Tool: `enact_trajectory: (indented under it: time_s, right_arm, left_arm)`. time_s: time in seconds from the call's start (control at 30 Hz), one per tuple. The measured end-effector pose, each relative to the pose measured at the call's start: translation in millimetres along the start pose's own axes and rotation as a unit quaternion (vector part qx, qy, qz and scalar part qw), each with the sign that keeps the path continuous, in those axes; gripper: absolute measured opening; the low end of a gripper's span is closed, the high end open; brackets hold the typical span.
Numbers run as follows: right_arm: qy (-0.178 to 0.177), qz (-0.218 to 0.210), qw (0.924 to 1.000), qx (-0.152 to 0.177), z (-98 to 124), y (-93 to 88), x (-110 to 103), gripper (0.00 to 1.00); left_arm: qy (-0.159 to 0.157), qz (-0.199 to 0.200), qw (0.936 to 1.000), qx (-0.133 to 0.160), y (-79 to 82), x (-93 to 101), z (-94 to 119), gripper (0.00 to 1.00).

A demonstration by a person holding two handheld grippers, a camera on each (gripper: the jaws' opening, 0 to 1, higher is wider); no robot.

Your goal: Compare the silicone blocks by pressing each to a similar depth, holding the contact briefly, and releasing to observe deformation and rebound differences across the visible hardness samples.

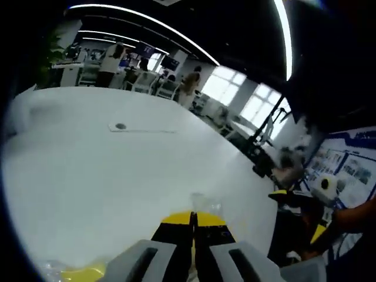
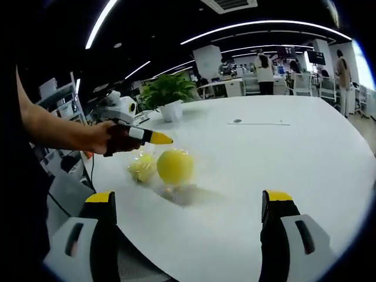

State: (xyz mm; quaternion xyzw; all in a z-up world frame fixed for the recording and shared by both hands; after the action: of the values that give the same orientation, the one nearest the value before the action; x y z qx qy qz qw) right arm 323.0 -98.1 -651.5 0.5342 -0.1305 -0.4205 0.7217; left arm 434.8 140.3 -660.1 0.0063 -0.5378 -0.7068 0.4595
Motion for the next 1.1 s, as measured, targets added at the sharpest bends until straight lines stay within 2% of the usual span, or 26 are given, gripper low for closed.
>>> enact_trajectory:
  time_s: [0.07,0.2,0.33,0.6,0.77,0.83,0.87,0.97,1.1]
  right_arm:
    - [0.004,0.004,1.0000,0.001,-1.8,1.7,-1.0,0.96]
    - [0.015,0.010,0.9998,-0.003,-4.2,3.2,-3.1,0.96]
    - [0.019,0.012,0.9997,-0.005,-7.6,5.2,-0.6,0.96]
    - [0.009,0.003,0.9998,0.019,-9.1,18.3,8.0,0.96]
    - [0.009,0.001,0.9996,0.028,-7.5,23.4,9.4,0.96]
    - [0.009,0.003,0.9993,0.035,-7.6,25.3,9.4,0.96]
    - [0.008,0.004,0.9994,0.034,-7.6,25.4,9.6,0.96]
    - [0.009,0.001,0.9991,0.041,-5.9,29.0,7.9,0.96]
    - [0.019,0.012,0.9988,0.043,-8.2,35.4,3.0,0.96]
  left_arm:
    - [0.001,0.016,0.9999,0.002,2.6,-0.5,4.4,0.00]
    - [-0.014,-0.008,0.9998,0.011,10.7,8.8,11.5,0.00]
    - [-0.014,-0.022,0.9995,0.015,17.5,15.0,17.4,0.00]
    - [-0.024,-0.035,0.9984,0.037,35.1,19.4,33.4,0.00]
    - [-0.046,-0.033,0.9966,0.060,53.8,31.9,41.7,0.00]
    - [-0.071,-0.017,0.9952,0.065,59.3,40.2,43.1,0.00]
    - [-0.073,-0.017,0.9949,0.068,61.3,40.7,43.5,0.00]
    - [-0.082,-0.011,0.9939,0.073,66.8,47.1,47.0,0.00]
    - [-0.083,-0.033,0.9936,0.069,65.3,54.4,50.1,0.00]
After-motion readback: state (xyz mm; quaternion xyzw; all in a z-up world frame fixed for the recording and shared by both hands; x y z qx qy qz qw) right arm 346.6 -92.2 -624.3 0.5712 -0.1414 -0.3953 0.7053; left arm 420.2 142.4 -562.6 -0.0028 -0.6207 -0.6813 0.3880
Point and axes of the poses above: the point that each gripper's makers call its tool centre point, and the gripper's own axes: z roughly backward along the fingers, x roughly to its right, y roughly out of its top, the point moved 7 cm from there along z, roughly backward along the fingers, and after that the axes turned 1 degree about -y, right-handed, at the moved point
